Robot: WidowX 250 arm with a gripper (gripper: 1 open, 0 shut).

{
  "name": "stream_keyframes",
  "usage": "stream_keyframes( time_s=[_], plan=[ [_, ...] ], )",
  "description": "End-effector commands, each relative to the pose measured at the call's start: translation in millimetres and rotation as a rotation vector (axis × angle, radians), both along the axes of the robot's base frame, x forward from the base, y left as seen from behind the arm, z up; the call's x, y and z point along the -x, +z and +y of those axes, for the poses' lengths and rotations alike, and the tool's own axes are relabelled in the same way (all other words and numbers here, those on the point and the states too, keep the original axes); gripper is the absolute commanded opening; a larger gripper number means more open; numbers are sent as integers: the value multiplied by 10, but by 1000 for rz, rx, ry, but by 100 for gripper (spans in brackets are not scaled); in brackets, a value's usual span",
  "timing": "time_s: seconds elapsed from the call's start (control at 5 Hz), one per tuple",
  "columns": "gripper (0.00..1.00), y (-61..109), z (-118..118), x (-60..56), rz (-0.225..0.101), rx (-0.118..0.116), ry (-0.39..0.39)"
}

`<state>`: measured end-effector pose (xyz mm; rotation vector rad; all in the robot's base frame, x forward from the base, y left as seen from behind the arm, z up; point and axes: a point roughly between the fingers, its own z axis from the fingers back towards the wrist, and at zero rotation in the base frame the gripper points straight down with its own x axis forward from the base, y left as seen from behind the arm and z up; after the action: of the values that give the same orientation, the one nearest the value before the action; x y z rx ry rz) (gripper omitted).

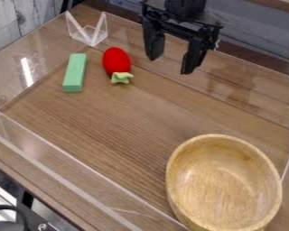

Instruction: Move the red object to the right side of the table

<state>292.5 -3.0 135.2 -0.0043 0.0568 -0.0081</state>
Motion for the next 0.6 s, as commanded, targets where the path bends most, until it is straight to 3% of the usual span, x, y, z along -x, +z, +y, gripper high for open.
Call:
stream_keyframes(
  time_s=[0.0,0.2,0.4],
  plan=[
    [100,-43,153,-70,-2,1,149],
    [100,-66,384,-160,-19,3,337],
    [100,-118,726,-259,-49,15,466]
  ],
)
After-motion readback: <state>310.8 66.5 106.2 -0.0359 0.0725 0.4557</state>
